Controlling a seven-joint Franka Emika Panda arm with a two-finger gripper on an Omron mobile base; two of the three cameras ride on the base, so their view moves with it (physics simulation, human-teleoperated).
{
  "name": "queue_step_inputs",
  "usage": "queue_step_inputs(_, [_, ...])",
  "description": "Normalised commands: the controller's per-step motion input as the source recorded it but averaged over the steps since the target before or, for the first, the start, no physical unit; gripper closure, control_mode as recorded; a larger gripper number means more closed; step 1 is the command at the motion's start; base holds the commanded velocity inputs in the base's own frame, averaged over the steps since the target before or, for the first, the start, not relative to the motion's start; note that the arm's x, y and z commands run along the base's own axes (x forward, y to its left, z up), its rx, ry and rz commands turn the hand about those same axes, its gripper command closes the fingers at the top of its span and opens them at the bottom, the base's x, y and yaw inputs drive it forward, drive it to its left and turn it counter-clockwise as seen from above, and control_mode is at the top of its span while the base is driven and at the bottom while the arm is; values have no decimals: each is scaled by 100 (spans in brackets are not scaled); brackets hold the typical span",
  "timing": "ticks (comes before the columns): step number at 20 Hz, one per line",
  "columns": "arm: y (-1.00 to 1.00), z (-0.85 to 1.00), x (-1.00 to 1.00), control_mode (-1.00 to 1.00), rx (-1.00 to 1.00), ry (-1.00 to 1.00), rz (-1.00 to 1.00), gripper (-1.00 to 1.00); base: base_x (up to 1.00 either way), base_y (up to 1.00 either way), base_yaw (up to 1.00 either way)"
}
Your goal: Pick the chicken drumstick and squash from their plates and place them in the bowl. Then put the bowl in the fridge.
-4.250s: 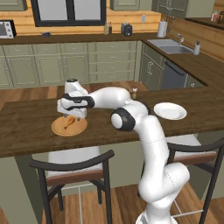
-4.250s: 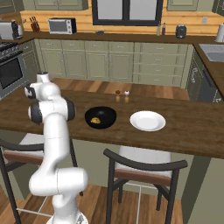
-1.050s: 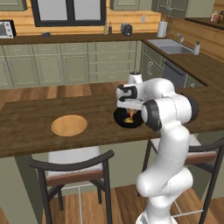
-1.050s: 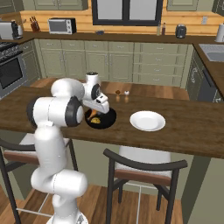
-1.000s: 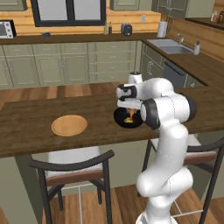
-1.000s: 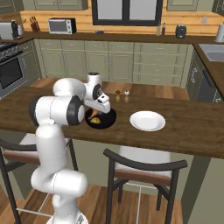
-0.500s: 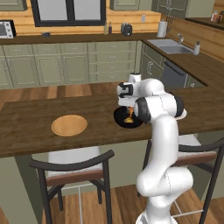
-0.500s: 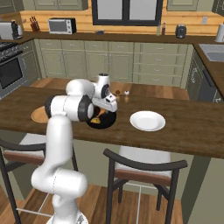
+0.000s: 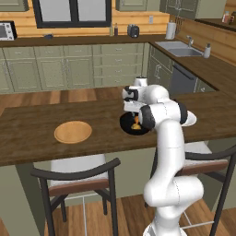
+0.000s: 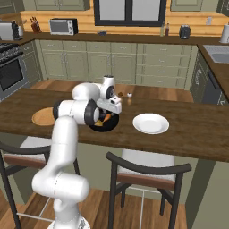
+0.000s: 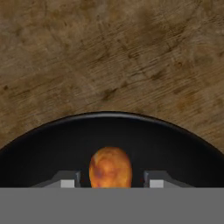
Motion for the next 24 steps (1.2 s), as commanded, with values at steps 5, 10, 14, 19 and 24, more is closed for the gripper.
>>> queue_step_inputs(5, [0,-3,-3,-100,0,5,11,-100,0,0,0])
queue_step_inputs(10, [-13,18,-7,-100,0,1,15,-100,0,0,0])
queue_step_inputs(14, [-45,16,-59,-100,0,0,15,-100,0,0,0])
queue_step_inputs(19, [-52,-9,-72,-100,3,0,8,-100,0,0,0])
queue_step_inputs(24, [0,-49,-11,-100,10,0,1,-100,0,0,0])
